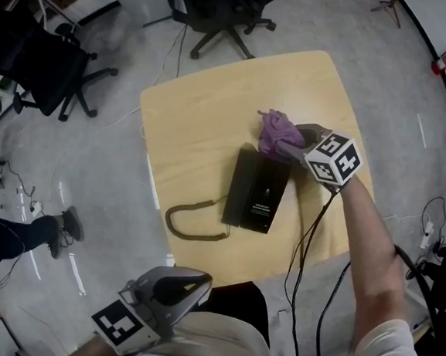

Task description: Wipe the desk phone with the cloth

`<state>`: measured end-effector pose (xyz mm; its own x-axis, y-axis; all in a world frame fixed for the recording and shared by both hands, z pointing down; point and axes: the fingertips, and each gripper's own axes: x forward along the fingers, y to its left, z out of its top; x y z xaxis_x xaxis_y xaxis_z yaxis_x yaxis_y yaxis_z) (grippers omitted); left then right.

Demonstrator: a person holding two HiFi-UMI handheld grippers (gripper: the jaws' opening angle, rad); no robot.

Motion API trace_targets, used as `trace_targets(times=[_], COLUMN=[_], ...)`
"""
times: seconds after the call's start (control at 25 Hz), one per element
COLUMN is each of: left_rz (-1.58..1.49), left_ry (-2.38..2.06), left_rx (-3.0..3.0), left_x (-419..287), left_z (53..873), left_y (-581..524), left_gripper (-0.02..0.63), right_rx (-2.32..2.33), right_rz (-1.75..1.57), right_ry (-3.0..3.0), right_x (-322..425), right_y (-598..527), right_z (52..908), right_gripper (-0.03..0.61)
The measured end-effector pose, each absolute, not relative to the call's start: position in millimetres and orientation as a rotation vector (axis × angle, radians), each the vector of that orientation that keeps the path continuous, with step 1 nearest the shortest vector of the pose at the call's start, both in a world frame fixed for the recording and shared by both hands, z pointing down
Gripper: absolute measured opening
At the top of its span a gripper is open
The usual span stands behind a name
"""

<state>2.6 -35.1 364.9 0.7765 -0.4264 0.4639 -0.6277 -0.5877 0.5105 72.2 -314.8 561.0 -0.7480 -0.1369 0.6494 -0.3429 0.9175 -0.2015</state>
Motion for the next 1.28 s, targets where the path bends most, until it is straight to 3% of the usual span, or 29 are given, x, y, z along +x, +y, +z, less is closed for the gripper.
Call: trace_targets(times=[0.36,0.6,1.28], left_rz=[0.387,0.410,0.513], left_ry=[-0.750,-0.638,-0.356], left_rx=[2.306,2.355,2.454], left_x=[6,16,-1], left_z=[364,364,363], left_y=[-23,-17,20], left_gripper=[0.005,0.005,0.005], right_rx=[0.758,1.022,0.971], right_rz=[0.250,0.627,0.857], right_ry=[-2.312,-2.389,-2.445], right_x=[111,136,118], right_y=[-338,-311,-194], right_z=[554,538,557], right_gripper=[0.121,0.121,0.121])
